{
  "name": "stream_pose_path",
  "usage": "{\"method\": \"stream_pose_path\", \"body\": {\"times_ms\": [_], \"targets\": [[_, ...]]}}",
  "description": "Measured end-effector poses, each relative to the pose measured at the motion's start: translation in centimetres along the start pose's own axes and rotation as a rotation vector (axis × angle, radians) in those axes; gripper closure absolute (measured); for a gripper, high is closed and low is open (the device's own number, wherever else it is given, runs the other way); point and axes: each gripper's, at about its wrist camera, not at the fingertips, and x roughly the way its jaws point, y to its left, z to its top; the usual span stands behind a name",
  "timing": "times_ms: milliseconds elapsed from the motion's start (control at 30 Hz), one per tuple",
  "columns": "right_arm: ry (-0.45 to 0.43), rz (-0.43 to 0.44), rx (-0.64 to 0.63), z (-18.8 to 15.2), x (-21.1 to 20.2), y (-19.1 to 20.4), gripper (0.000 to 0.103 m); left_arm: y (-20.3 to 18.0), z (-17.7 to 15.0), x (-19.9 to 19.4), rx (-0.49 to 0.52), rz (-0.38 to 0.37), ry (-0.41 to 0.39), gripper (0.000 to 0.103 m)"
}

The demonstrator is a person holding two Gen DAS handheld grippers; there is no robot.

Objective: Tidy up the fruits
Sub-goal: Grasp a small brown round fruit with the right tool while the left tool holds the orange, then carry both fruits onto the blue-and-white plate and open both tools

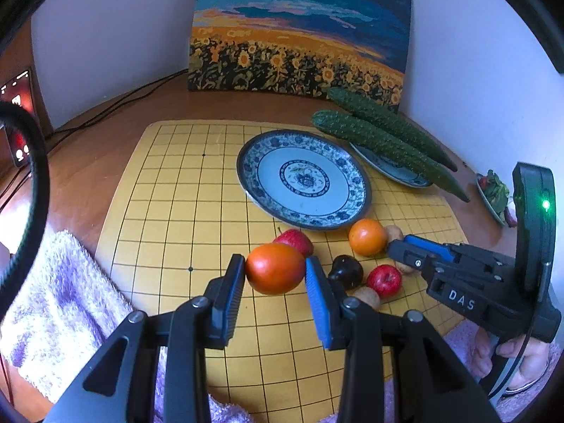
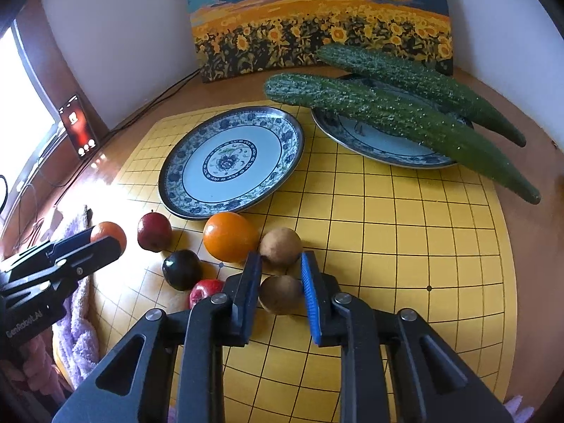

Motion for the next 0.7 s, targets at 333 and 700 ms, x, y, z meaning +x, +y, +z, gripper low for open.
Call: {"method": "stream_pose_path", "body": {"times_ms": [333,700], "targets": [[-0.001,-0.053,-0.078,0.4,0.3,0.9,0.079,-0.2,0.2,0.0,-0.002,-0.003,-0.001,0.066],[0.001,-0.078,-0.124,0.9,1.2,1.0,0.074,0.0,0.4,0.2,-0.001,-0.001,-0.002,0.066]]}}
